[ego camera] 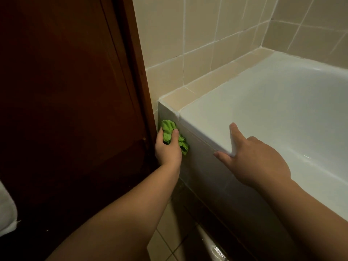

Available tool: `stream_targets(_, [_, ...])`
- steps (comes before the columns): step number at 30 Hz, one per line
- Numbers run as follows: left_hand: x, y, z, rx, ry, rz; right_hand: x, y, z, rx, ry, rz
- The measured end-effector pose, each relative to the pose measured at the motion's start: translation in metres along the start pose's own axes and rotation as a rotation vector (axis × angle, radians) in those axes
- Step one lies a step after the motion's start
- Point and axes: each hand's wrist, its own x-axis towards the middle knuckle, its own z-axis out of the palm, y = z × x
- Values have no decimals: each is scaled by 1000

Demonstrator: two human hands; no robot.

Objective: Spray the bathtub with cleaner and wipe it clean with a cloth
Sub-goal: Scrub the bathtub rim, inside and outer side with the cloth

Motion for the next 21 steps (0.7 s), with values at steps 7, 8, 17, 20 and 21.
stream_targets(7, [2,-24,8,6,-1,-158,-1,0,1,2,-1,3])
stream_targets(8, [-1,-32,6,-21,-13,-210,-1,0,0,0,-1,2])
stream_targets(17, [10,-47,9,19,-4,-216,0,-4,0,-33,11,-3])
stream_targets(20, [-2,-63,9,-30,-14,-284,-1,-4,-1,-33,6,-6])
stream_targets(21, [-2,-61,9,-51,-18,-255,-1,-4,-1,-34,8,-7])
